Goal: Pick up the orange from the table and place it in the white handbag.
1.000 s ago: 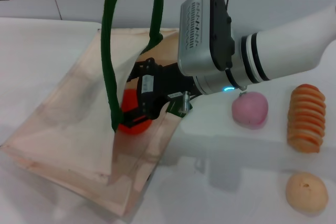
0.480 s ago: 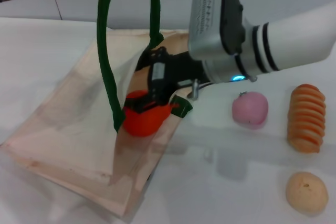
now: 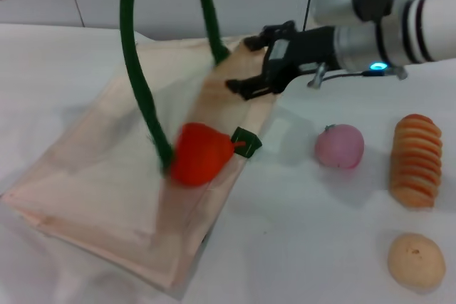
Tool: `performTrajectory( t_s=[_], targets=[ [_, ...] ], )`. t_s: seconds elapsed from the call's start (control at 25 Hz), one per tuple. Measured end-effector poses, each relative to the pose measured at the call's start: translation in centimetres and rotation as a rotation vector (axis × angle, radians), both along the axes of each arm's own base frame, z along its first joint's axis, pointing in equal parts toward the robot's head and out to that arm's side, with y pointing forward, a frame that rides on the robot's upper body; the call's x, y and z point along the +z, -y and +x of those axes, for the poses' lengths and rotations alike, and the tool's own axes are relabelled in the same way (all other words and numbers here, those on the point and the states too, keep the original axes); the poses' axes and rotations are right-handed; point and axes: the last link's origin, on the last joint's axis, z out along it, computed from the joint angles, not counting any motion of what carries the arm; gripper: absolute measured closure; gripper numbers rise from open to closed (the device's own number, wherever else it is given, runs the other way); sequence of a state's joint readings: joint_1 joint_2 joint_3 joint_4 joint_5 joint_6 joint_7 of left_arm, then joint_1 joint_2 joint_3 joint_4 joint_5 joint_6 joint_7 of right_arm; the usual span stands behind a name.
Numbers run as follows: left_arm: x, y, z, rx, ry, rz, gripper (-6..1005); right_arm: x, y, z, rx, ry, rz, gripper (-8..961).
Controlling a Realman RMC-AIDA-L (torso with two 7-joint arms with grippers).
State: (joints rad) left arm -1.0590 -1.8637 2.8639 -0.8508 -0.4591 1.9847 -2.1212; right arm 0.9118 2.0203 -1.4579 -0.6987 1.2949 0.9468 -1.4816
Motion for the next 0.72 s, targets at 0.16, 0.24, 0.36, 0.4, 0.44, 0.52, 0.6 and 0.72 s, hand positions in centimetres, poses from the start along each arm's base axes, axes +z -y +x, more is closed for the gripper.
performTrajectory(
  t_s=[0.16, 0.24, 0.36, 0.4, 0.44, 0.52, 0.6, 0.72],
  targets=[
    [-0.2, -0.3, -0.3, 0.008, 0.014, -0.008, 799, 1.9, -0.6, 0.7, -0.024, -0.014, 0.069, 70],
    [-0.2, -0.4, -0.4, 0.015, 0.013, -0.002, 759, 2.7, -0.8, 1.0, -0.031, -0.020, 0.098, 70],
    [-0.1, -0.4, -0.7, 0.026, 0.015, 0.007, 698, 3.7, -1.0, 1.5, -0.049, -0.039, 0.130, 70],
    [-0.1, -0.4, -0.7, 0.026, 0.017, 0.012, 678, 4.0, -1.1, 1.6, -0.058, -0.049, 0.142, 70],
    [0.0, -0.4, -0.8, 0.027, 0.020, 0.016, 657, 4.4, -1.2, 1.9, -0.068, -0.061, 0.155, 70],
    [0.0, -0.4, -0.8, 0.026, 0.027, 0.023, 567, 5.0, -1.4, 2.2, -0.083, -0.077, 0.175, 70],
    [0.2, -0.4, -0.9, 0.022, 0.037, 0.036, 426, 5.7, -1.5, 2.5, -0.093, -0.094, 0.198, 70],
    [0.5, -0.2, -1.0, 0.010, 0.062, 0.066, 334, 6.7, -1.5, 2.8, -0.105, -0.120, 0.228, 70]
  ],
)
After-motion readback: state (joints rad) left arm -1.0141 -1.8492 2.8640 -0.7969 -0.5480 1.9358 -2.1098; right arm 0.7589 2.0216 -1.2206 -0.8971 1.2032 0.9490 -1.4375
